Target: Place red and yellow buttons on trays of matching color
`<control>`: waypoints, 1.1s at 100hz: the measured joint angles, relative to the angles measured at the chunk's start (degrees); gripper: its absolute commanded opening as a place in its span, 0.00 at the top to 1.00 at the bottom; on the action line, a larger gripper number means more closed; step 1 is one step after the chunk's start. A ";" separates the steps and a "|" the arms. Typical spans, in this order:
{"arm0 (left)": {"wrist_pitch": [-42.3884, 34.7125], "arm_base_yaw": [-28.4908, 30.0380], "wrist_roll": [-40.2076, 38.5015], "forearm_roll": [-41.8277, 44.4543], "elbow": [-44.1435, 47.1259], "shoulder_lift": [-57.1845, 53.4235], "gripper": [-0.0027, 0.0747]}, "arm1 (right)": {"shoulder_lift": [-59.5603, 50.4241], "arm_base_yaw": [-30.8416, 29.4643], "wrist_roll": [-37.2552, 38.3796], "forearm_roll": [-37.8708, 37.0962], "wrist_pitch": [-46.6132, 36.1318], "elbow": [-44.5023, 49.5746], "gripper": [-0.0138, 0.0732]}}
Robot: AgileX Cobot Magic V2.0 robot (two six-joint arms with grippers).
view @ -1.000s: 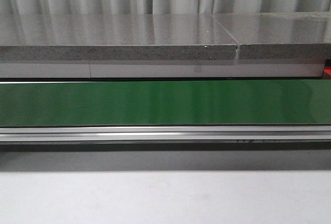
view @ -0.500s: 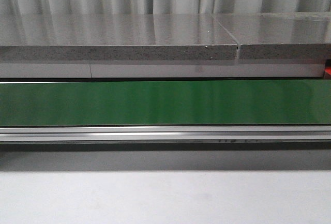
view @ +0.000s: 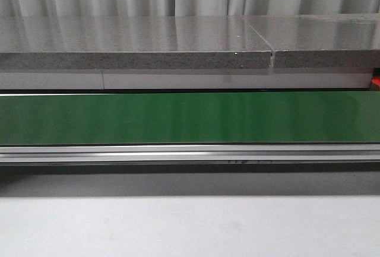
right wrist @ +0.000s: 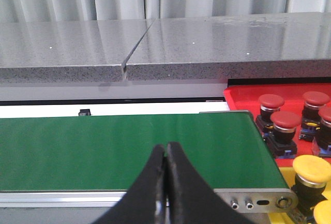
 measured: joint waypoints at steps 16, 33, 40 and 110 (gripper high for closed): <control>-6.79 0.44 0.00 0.10 7.37 -5.00 0.99 | 0.00 0.00 0.00 0.00 0.00 0.00 0.96; -9.39 3.49 0.00 0.10 9.93 -10.23 0.99 | 0.00 0.00 0.00 0.00 0.00 0.00 0.96; -8.64 4.49 -0.64 0.43 9.93 -10.99 0.99 | 0.00 0.00 0.00 0.00 -0.09 0.00 0.96; -8.61 5.20 -1.52 2.98 9.93 -10.99 0.99 | -0.13 0.00 0.00 0.00 -0.09 0.00 0.96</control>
